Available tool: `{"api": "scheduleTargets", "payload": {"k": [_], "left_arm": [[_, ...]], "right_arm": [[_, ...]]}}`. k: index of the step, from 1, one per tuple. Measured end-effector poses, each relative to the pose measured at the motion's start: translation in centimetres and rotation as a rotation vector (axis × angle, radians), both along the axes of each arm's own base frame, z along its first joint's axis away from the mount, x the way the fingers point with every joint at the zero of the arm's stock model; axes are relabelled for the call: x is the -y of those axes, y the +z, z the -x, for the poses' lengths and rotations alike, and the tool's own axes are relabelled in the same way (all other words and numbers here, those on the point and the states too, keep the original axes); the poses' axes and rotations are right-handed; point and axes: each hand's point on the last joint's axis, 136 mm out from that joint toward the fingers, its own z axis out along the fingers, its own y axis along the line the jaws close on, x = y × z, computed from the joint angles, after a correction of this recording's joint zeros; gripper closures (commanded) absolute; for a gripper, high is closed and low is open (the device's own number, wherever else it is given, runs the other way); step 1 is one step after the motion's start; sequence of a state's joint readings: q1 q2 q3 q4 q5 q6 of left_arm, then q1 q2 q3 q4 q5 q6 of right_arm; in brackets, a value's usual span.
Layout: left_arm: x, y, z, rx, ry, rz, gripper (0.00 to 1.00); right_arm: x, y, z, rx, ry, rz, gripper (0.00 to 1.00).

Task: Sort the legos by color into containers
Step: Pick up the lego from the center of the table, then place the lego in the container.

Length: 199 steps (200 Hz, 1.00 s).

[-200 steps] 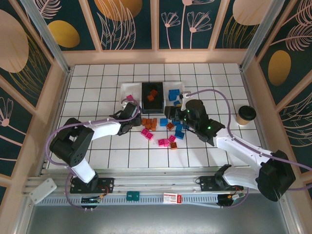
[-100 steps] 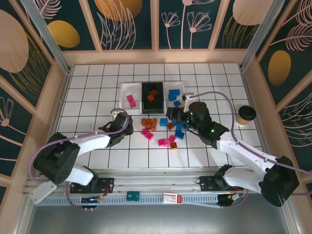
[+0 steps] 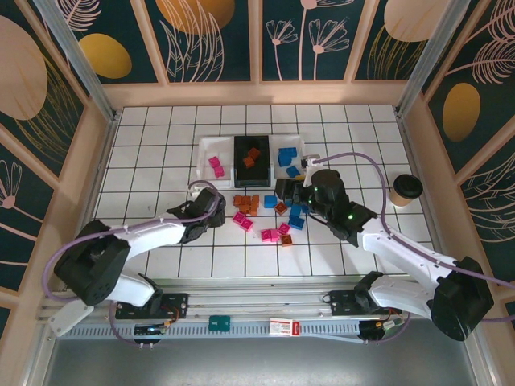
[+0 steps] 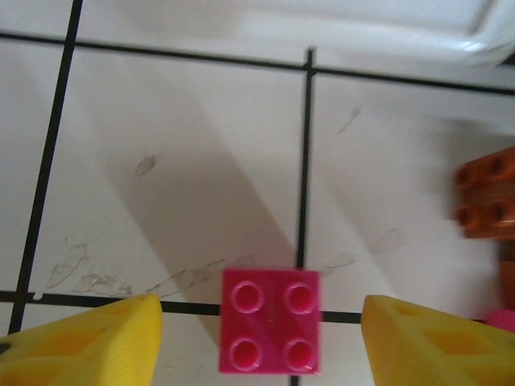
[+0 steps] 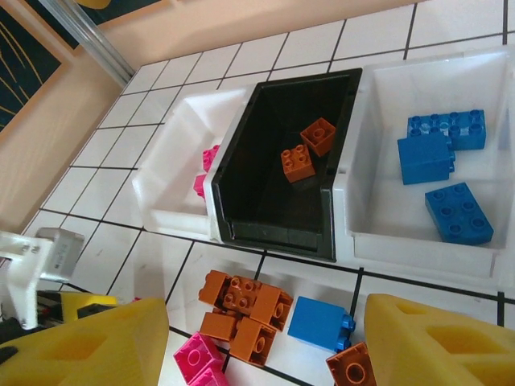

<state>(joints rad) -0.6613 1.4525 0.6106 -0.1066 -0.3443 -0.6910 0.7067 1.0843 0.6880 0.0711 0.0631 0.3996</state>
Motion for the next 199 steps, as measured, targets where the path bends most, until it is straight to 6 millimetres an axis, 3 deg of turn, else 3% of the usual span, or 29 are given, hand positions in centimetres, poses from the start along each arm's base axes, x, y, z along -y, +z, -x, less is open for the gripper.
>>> {"api": "scheduleTargets", "payload": {"k": [67, 107, 125, 145, 175, 199], "left_arm": [[-0.3, -1.7, 0.1, -0.032, -0.001, -0.044, 0.67], [-0.4, -1.2, -0.1, -0.017, 0.002, -0.042, 0.72], [0.0, 0.5, -0.5, 0.014, 0.002, -0.018, 0.72], [1.0, 4.2, -2.0, 0.088, 0.001, 0.036, 0.71], [2.2, 10.8, -7.1, 0.219, 0.028, 0.118, 0.71], [2.5, 12.7, -11.7, 0.254, 0.058, 0.116, 0.71]], "right_arm": [[0.5, 1.2, 0.4, 0.029, -0.01, -0.024, 0.34], [0.8, 1.0, 0.4, 0.029, -0.02, -0.019, 0.34], [1.0, 0.9, 0.6, 0.028, -0.024, -0.02, 0.34], [1.3, 0.7, 0.8, 0.027, -0.028, -0.024, 0.34], [1.5, 0.4, 1.1, 0.017, -0.034, -0.034, 0.34], [1.6, 0.0, 1.2, 0.004, -0.036, -0.03, 0.33]]}}
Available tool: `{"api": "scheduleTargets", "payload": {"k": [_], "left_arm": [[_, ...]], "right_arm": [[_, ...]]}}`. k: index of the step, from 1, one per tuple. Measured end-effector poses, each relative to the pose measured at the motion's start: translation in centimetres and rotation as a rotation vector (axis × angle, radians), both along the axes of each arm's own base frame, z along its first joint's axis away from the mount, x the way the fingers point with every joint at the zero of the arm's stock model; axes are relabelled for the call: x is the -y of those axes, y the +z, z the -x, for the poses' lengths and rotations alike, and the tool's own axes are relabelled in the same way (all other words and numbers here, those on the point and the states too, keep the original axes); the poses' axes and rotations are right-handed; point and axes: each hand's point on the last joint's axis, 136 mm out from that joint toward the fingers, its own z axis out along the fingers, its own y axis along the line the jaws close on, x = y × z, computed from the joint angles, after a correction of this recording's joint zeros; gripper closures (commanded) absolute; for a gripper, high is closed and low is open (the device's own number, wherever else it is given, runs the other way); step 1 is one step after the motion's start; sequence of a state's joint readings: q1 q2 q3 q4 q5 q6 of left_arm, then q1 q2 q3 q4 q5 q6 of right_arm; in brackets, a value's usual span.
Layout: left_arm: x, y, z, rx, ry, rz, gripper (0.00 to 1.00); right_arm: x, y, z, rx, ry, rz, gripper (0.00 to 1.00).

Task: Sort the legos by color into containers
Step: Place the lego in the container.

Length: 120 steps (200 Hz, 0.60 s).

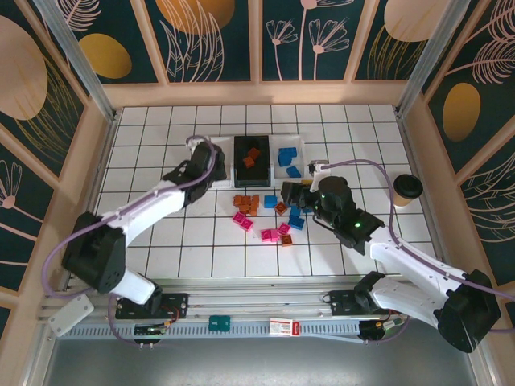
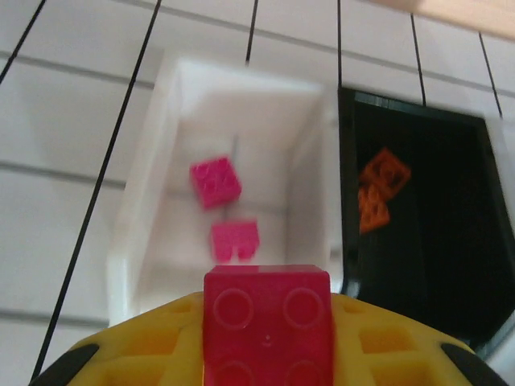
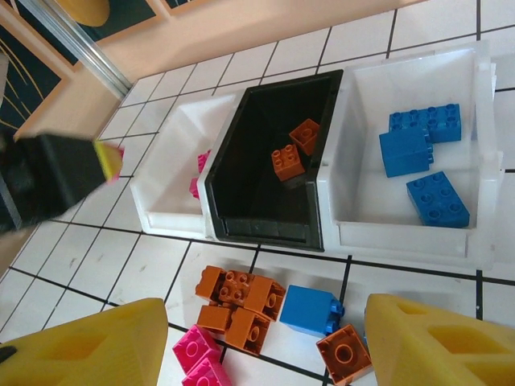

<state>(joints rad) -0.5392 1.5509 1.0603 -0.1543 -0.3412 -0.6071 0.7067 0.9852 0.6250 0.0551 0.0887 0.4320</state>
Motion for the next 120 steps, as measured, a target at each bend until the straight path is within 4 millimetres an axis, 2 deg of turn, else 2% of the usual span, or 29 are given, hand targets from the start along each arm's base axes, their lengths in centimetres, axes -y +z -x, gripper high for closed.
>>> {"api": "scheduleTargets", "payload": {"k": [29, 56, 70, 94, 120], "left_arm": [[0.9, -1.5, -4.7, -0.031, 0.008, -0.04, 0.71], [1.0, -3.7, -7.4, -0.082, 0.014, -0.073, 0.65], [0.5, -4.2, -8.3, -0.1, 0.026, -0.084, 0.6], [0.2, -4.2, -9.5, -0.106, 0.036, -0.091, 0.45], [0.6, -3.6, -9.5, -0.104, 0.015, -0.069, 0.33]], "right_arm": [[0.2, -0.5, 0.2, -0.016, -0.003, 0.004, 0.34], [0.7, -1.1, 1.0, -0.033, -0.004, 0.003, 0.33], [1.1, -1.5, 1.4, -0.042, -0.004, 0.006, 0.33], [1.6, -2.9, 2.1, -0.071, -0.008, 0.013, 0.31], [2.1, -5.1, 2.8, -0.119, -0.015, 0.036, 0.3]]}}
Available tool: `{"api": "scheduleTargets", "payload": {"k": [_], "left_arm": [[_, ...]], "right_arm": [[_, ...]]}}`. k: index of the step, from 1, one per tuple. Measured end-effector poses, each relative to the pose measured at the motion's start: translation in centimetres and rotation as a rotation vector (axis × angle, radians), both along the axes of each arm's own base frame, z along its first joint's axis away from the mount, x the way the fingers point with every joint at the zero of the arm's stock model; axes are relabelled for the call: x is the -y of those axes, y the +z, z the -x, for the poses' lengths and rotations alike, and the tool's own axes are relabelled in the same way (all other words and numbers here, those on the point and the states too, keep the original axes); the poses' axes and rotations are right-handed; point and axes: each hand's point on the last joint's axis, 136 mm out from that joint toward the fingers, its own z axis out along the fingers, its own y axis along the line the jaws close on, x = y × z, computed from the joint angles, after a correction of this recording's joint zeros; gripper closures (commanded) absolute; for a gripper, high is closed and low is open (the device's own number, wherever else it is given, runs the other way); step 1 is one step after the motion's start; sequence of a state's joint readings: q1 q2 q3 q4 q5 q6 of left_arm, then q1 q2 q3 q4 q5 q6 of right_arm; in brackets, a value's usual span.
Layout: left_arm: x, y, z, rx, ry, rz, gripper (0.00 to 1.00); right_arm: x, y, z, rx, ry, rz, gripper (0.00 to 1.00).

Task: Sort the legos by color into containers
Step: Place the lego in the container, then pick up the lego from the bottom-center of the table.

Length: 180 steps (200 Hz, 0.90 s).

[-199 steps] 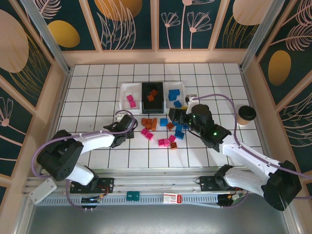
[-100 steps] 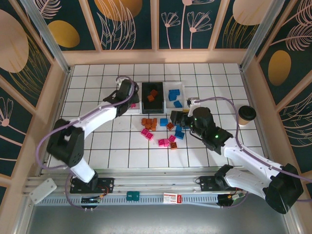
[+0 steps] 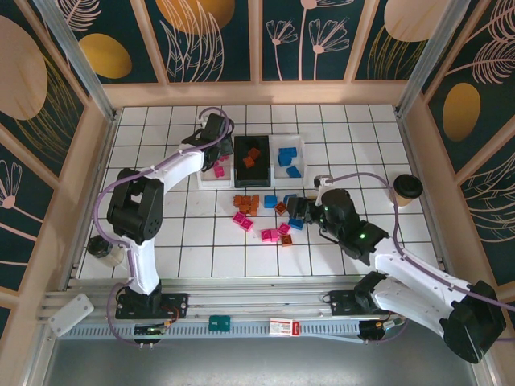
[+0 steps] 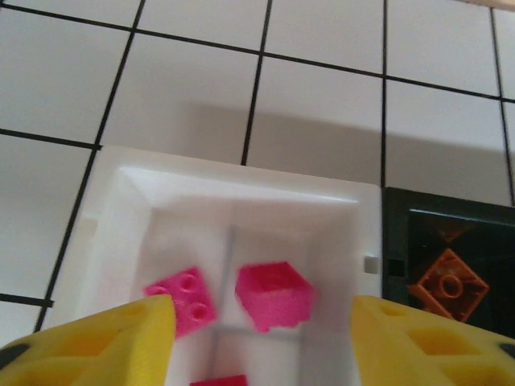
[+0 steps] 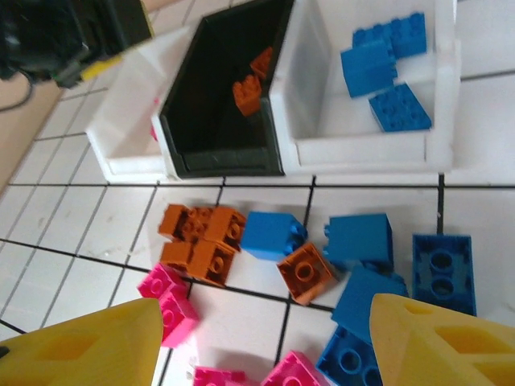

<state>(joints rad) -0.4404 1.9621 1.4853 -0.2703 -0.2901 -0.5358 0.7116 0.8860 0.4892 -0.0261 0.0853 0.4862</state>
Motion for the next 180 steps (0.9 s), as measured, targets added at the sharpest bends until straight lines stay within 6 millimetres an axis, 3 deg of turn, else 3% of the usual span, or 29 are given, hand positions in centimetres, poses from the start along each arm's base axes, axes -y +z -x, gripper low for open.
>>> {"api": "scheduleTargets", "payload": {"k": [29, 50, 72, 87, 101, 114, 138, 150, 180], "left_arm": [[0.5, 2.4, 1.8, 0.021, -0.038, 0.075, 0.15], [0.8, 6.6, 4.6, 0.094, -0.08, 0.165, 0.02], [1.9, 11.3, 8.4, 0.201, -0.15, 0.272, 0.01], [3.1, 12.7, 11.4, 0.245, -0.209, 0.326, 0.01], [4.1, 12.0, 13.9, 0.241, -0.255, 0.358, 0.01], [4.2, 10.0, 15.9, 0.202, -0.275, 0.368, 0.01], [2.6, 5.0, 18.4, 0.105, -0.246, 0.349, 0.01], [1.9, 3.4, 19.3, 0.074, -0.232, 0.34, 0.01], [0.8, 3.0, 20.5, 0.075, -0.213, 0.344, 0.01]], "right_arm": [[0.4, -1.8, 0.6, -0.042, -0.007, 0.015, 0.3], [0.6, -2.7, 0.8, -0.061, -0.013, 0.02, 0.3], [0.7, -4.3, 1.2, -0.1, -0.013, 0.031, 0.3], [0.5, -5.8, 1.7, -0.135, -0.002, 0.047, 0.3], [0.1, -7.0, 2.4, -0.165, 0.02, 0.059, 0.3], [-0.5, -8.2, 3.3, -0.193, 0.052, 0.073, 0.3], [-1.2, -10.2, 5.0, -0.235, 0.106, 0.114, 0.3], [-1.6, -10.8, 5.6, -0.248, 0.129, 0.133, 0.3], [-2.0, -12.3, 6.7, -0.274, 0.164, 0.192, 0.31]]}}
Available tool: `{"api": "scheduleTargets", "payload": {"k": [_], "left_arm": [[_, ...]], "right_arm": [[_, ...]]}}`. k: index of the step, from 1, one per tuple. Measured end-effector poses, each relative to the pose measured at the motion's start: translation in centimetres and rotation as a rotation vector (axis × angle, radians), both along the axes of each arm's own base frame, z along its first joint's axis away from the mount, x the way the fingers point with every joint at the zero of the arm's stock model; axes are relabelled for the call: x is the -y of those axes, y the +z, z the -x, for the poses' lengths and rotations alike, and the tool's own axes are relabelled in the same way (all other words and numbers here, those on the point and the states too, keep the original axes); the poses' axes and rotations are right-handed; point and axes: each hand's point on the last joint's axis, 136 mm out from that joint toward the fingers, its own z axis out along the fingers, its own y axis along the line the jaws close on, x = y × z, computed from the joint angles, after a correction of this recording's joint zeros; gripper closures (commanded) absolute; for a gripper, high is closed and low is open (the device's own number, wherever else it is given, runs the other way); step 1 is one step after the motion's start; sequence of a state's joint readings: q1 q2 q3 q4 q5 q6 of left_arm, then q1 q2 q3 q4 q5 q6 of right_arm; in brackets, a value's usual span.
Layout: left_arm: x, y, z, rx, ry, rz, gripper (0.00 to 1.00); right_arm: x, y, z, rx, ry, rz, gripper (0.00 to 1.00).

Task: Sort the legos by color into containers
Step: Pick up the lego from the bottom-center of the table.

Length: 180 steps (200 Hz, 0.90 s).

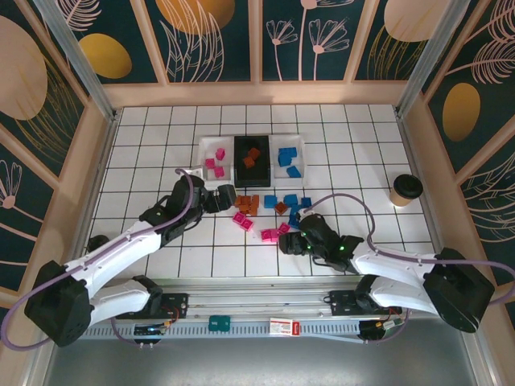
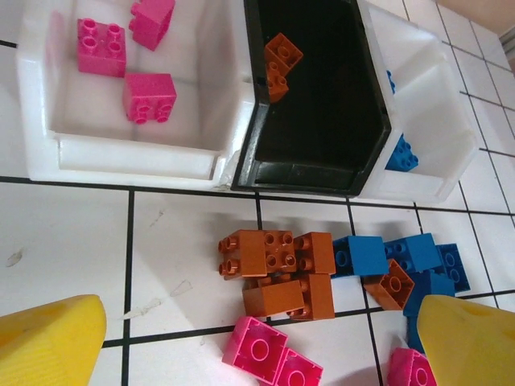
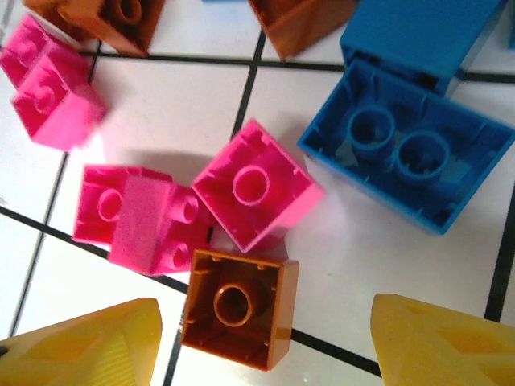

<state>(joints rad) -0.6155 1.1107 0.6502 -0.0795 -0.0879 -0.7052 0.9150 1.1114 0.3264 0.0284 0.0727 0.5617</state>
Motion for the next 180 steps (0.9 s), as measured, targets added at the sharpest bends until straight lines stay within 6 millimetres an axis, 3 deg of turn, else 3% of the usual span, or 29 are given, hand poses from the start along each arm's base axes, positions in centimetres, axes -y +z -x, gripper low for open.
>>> {"api": "scheduleTargets", "payload": {"k": [24, 60, 112, 180], "left_arm": [[-0.4, 0.2, 0.2, 0.011, 0.015, 0.006, 0.01], [-0.7, -0.5, 0.3, 0.0, 0.028, -0.007, 0.01], [-0.8, -0.8, 0.2, -0.01, 0.032, -0.012, 0.01], [-0.8, -0.9, 0.2, -0.013, 0.033, -0.014, 0.01]], "right_arm": [[-0.2, -0.7, 0.3, -0.004, 0.016, 0.045, 0.33], [-1.2, -0.2, -0.1, 0.026, 0.03, 0.078, 0.34], [-1.7, -0.6, -0.8, 0.046, 0.034, 0.153, 0.42], [-1.1, -1.5, -0.5, 0.05, 0.049, 0.216, 0.7]]}}
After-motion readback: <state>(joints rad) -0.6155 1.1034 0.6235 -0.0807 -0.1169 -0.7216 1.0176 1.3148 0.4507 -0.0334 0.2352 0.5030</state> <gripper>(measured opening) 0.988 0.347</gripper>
